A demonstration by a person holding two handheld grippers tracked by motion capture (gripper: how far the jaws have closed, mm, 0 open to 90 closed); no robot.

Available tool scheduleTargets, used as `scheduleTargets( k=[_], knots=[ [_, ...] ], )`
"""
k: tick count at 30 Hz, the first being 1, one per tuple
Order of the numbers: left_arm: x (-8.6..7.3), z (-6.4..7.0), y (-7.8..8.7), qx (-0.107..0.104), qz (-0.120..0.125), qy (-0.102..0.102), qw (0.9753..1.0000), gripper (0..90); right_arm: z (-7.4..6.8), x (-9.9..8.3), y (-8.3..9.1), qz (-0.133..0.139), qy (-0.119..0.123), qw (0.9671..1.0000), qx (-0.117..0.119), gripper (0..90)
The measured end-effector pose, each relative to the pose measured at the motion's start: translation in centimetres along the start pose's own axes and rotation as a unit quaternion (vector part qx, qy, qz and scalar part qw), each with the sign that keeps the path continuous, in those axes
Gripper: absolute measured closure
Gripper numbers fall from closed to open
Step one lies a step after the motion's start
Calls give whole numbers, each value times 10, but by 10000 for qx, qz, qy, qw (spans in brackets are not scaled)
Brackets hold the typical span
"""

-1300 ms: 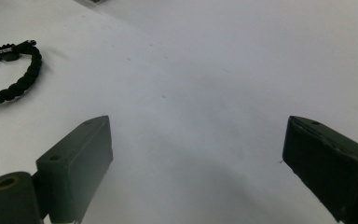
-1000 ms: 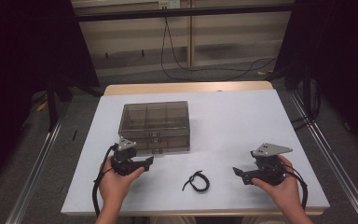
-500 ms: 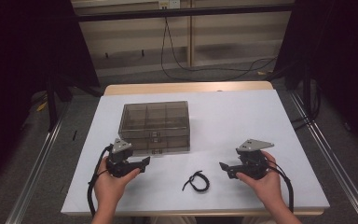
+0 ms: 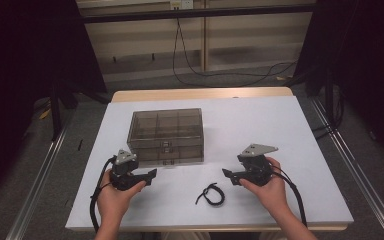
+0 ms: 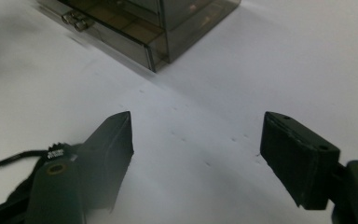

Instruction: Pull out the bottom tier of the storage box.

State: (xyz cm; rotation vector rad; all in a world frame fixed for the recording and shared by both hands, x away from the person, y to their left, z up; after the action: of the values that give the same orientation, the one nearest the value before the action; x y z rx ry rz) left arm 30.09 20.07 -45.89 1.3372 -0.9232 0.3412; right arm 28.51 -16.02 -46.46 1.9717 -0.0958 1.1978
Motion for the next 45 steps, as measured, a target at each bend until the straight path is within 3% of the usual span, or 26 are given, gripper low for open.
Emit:
scheduleTargets(
  k=[10, 22, 26, 28, 34, 39, 45],
  knots=[
    [-3, -9, 1, 22, -11, 193, 9998, 263, -3, 8, -13, 11, 45, 10000, 41, 327],
    [-9, -24, -2, 237, -99, 308, 9992, 270, -9, 14, -30, -24, 64, 9998, 177, 432],
    [-10, -29, -6, 256, -94, 332, 9991, 270, -11, 16, -35, -73, 136, 9996, 222, 441],
    [-11, -32, -11, 273, -123, 450, 9985, 272, -12, 18, -42, -196, 250, 9993, 208, 449],
    [-11, -34, -19, 249, -161, 300, 9991, 296, -8, 17, -51, -154, 113, 9994, 296, 480],
    [-11, -35, -22, 188, -155, 496, 9985, 307, -7, 20, -54, -137, 57, 9992, 362, 509],
    [-10, -34, -25, 137, -188, 379, 9990, 349, -11, 28, -63, -290, 307, 9983, 406, 542]
  ],
)
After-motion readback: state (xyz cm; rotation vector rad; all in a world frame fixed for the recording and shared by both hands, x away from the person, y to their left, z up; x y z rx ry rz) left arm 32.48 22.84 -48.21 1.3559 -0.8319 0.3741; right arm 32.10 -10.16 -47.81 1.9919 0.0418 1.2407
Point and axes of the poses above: each handheld gripper's, and its own axes: y roughly backward along the jaws, x roughly out of its top, z roughly to its right, the point moved 2 cm from there along -y, roughly forward along the jaws, and after that the axes turned 13 degrees about x, right-handed, at the moved point
